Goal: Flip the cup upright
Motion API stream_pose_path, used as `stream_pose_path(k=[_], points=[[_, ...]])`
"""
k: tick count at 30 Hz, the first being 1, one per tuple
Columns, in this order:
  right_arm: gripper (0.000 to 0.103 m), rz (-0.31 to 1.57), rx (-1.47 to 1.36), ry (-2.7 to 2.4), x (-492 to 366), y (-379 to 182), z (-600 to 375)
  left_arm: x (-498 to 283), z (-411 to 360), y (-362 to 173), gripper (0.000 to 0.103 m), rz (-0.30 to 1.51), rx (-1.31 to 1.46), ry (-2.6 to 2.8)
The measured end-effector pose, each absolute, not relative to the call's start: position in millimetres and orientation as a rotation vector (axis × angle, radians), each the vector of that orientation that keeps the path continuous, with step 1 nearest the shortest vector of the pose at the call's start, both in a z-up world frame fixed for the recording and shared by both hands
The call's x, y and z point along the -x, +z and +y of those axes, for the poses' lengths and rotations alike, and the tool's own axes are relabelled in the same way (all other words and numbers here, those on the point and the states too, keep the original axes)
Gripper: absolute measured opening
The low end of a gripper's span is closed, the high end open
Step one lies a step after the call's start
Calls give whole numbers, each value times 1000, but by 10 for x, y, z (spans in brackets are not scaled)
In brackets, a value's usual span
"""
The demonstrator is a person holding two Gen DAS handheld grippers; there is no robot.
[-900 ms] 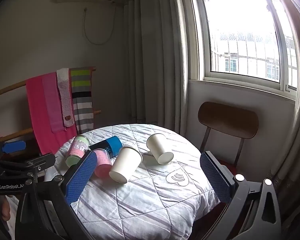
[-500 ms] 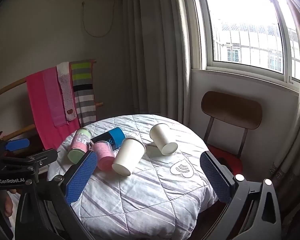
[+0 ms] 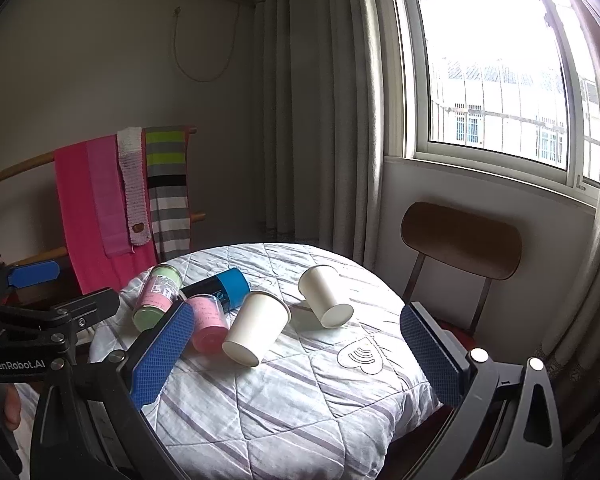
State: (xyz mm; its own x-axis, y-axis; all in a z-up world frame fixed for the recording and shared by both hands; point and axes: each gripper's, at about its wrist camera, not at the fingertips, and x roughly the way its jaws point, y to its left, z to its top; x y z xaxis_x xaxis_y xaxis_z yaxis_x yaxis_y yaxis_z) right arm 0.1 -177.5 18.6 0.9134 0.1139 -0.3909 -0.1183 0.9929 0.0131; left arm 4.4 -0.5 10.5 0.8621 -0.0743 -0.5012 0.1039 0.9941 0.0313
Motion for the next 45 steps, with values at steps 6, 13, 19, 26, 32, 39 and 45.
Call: stream_pose_path(k=[6,13,19,26,32,39,45], points=[[103,406,12,117,-9,180,-1766,-49,-8,99,103,525,-55,-91],[103,411,10,118,-6,167,-1763,-53,-9,75,103,529,-68,-87],[103,426,1,113,-33,133,-1801,-94,14,31,103,549,-65,-80],[103,435,-14,117,-71,127,-1845,-143,38,45,103,555,-55,-71],[103,440,-7,118,-94,120,-1845,-158,-18,55,103,558,-61,-81],[103,438,-17,113,-151,148,-1862,-108,-42,84,103,518,-58,-69],[103,428,-2,74,-200,189,-1832,28,-37,126,103,403,-53,9]])
